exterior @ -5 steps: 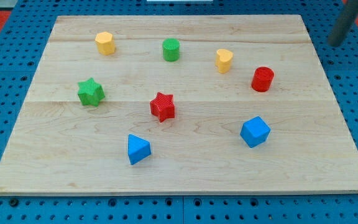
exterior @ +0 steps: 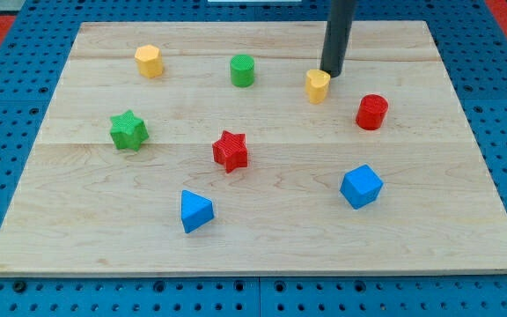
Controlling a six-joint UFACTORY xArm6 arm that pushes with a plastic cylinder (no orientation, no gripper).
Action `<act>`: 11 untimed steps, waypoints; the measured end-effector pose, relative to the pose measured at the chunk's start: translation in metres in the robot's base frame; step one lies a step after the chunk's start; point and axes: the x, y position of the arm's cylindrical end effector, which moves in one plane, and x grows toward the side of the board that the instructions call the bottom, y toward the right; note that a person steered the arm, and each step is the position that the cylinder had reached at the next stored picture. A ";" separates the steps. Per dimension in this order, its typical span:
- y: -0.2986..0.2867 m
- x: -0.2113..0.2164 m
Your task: Move yellow heart slightly down
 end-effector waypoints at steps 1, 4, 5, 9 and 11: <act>-0.026 -0.008; -0.024 0.055; -0.024 0.040; -0.010 0.058; 0.022 0.091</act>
